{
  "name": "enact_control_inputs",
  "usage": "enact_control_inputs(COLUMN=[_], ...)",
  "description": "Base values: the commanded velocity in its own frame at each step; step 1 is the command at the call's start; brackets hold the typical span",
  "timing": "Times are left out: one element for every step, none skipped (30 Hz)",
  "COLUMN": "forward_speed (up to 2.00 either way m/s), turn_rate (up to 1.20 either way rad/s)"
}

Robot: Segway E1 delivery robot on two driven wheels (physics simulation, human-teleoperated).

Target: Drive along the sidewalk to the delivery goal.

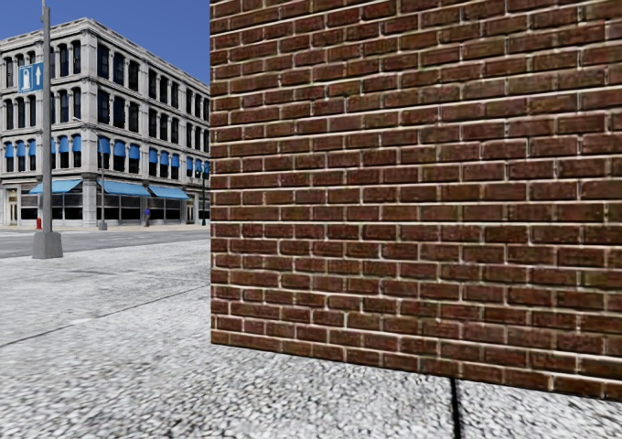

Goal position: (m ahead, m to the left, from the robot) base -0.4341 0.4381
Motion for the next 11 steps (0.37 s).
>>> enact_control_inputs(forward_speed=[0.0,0.0,0.0,0.0,0.0,0.0,0.0,0.0,0.0,0.0,0.0], turn_rate=[0.0,0.0,0.0,0.0,0.0,0.0,0.0,0.0,0.0,0.0,0.0])
